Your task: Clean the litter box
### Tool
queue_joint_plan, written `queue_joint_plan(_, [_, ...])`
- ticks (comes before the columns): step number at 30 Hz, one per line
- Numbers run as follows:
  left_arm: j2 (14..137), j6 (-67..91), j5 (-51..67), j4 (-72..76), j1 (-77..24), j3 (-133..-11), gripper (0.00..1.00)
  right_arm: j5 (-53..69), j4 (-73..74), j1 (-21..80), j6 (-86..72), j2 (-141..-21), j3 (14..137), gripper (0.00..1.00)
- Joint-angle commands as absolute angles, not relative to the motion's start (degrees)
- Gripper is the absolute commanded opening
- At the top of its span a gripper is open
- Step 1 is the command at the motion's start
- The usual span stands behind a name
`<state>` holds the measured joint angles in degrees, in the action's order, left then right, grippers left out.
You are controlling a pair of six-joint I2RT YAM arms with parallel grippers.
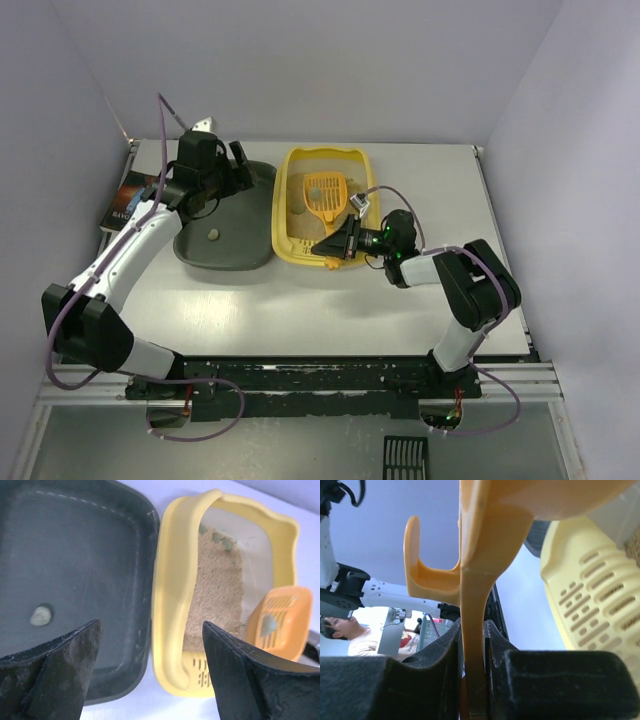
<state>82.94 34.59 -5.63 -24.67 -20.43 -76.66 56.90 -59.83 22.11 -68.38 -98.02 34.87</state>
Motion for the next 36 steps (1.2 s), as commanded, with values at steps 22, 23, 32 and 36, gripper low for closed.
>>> queue_joint_plan(22, [70.5, 26.7, -9.5, -25.7, -16.8, -66.6, 0.94, 37.5, -44.7, 22.3, -40.8, -84.1, 34.7, 0.0])
queue_joint_plan(23, [70.4, 26.8, -9.1, -25.5, -16.7, -66.4, 0.94, 37.0, -42.5, 22.4, -40.4, -83.9, 35.0, 0.0])
queue_joint_plan(32, [70.3, 29.9, -6.4, -26.2, -15.3, -65.4, 0.95, 41.3, 13.4, 25.0, -41.8, -100.4, 67.8, 0.0])
queue_joint_plan(36, [70.1, 30.5, -5.5, -25.6, -14.5, -64.7, 0.95, 26.9, 25.6, 30.7, -38.1, -99.1, 75.1, 0.0])
